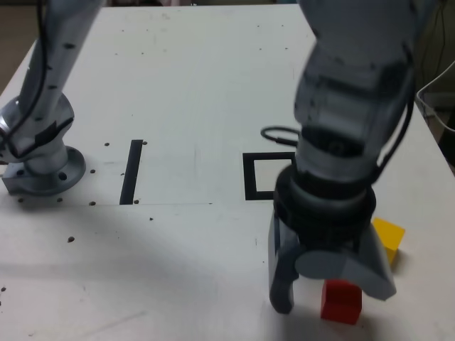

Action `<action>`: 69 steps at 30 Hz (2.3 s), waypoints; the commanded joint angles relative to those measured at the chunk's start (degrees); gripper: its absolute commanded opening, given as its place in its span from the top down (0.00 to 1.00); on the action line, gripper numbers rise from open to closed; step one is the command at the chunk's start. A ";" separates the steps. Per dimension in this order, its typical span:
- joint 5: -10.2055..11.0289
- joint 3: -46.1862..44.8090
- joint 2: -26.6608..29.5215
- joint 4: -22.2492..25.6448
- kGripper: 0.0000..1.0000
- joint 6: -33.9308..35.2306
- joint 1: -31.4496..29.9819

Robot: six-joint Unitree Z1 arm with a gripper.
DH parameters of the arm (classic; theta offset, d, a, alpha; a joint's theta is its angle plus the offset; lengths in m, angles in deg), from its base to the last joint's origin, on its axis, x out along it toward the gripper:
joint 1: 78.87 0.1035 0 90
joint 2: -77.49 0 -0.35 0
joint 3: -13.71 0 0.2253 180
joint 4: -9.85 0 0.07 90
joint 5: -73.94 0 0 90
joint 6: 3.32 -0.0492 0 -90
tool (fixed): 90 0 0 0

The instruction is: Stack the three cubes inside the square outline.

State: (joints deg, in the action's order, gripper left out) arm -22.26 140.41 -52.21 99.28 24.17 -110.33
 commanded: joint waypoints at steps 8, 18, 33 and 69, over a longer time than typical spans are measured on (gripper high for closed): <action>0.55 0.25 -2.34 -1.56 0.08 0.14 0.01; 2.49 0.08 -3.22 -1.80 0.21 -0.48 0.43; 2.69 -0.07 -2.58 -2.62 0.43 -0.33 0.21; 6.84 -4.65 8.88 -3.80 0.81 1.25 -1.06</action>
State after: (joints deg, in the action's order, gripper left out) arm -15.83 136.14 -45.19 94.40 25.33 -111.29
